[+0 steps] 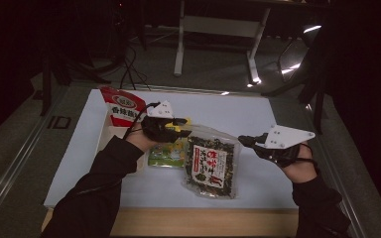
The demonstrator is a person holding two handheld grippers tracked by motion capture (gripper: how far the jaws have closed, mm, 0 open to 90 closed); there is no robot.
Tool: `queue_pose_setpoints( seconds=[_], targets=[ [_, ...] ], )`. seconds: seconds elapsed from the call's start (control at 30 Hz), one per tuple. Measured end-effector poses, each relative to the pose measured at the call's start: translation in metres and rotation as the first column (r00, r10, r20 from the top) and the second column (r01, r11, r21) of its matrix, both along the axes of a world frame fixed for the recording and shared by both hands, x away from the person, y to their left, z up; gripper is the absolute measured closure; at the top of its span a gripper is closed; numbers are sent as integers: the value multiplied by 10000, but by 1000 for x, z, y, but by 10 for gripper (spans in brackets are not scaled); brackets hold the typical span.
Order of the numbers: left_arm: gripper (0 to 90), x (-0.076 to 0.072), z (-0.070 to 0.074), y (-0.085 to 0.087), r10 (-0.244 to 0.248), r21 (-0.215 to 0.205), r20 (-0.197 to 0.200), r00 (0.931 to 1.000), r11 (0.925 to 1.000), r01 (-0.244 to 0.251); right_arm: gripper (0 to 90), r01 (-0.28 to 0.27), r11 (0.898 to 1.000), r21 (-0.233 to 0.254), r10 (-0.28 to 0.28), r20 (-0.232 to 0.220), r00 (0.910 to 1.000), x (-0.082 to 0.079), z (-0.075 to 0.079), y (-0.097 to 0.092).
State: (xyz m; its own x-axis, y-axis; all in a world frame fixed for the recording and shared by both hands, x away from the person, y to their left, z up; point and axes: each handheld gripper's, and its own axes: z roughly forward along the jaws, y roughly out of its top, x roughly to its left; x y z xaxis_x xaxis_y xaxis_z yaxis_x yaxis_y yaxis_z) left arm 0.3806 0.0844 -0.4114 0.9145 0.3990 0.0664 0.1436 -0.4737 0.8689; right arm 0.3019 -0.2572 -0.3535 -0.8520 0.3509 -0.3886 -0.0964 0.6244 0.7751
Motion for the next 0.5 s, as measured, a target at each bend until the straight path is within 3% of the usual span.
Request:
queue_pose_setpoints(
  seconds=[0.07, 0.27, 0.5],
  targets=[
    [625, -2, -1, 0, -10, 161, 117, 9999, 9999, 8, 900, 76, 10000, -48, -76, -30, 10000, 0, 0, 0],
    [850, -5, 4, 8, -181, -91, 97, 9998, 9998, 182, 899, 285, 9996, 82, -283, -317, 9991, 5, -3, -5],
    [896, -13, 9, 12, -422, 22, 101, 9991, 9991, 422, 899, 371, 9991, 189, -363, -435, 9984, 9, -6, -7]
  ],
)
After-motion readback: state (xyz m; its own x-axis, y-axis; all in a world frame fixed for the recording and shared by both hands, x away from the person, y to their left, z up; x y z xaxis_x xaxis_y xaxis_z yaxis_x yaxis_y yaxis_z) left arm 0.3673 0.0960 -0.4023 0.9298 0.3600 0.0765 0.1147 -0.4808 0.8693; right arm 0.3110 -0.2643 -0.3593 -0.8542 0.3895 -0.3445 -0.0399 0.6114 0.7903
